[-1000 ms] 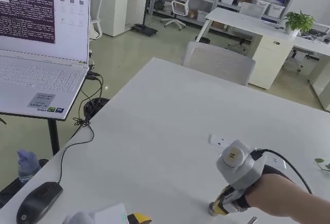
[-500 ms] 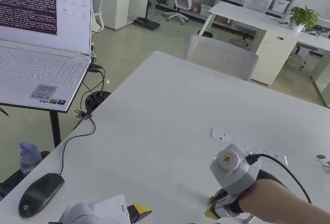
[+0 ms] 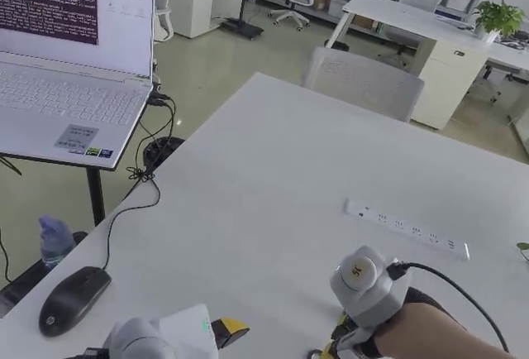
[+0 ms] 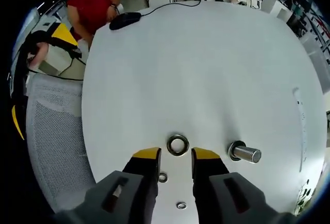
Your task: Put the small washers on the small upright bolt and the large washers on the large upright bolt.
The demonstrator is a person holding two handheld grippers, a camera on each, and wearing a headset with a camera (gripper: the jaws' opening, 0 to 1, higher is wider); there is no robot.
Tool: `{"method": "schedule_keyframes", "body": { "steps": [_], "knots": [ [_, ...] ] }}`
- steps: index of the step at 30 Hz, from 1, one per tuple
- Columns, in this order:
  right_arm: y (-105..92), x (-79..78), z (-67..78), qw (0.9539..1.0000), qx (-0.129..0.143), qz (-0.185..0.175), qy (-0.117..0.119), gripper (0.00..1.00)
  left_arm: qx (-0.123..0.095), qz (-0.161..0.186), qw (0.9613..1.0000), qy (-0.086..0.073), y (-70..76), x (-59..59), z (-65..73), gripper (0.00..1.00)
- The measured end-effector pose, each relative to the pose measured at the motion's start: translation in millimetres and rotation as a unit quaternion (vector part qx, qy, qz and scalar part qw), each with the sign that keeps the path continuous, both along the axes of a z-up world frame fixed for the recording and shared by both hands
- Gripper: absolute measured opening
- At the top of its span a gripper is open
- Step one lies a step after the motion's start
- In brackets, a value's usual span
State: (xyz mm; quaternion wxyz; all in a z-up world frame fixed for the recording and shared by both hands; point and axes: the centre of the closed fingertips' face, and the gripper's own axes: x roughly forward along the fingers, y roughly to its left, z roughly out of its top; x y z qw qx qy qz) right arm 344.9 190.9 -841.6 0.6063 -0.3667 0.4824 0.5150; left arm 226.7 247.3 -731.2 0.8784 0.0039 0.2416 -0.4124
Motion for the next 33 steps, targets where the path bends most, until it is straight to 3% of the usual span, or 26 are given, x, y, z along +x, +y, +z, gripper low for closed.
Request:
{"method": "schedule_keyframes", "body": {
  "steps": [9, 15, 33],
  "knots": [
    [0.2, 5.4, -13.6, 0.9999, 0.002, -0.004, -0.01, 0.28, -0.003, 0.002, 1.0, 0.003, 1.6, 2.6, -1.3, 0.87],
    [-3.6, 2.3, -27.9, 0.9999, -0.011, -0.002, -0.01, 0.28, -0.002, 0.003, 1.0, 0.005, 5.0, 3.3, -1.6, 0.87],
    [-4.3, 5.1, -39.6, 0.9997, -0.015, -0.008, -0.019, 0.28, -0.003, 0.003, 1.0, 0.009, 8.0, 3.8, -5.7, 0.86]
  ]
}}
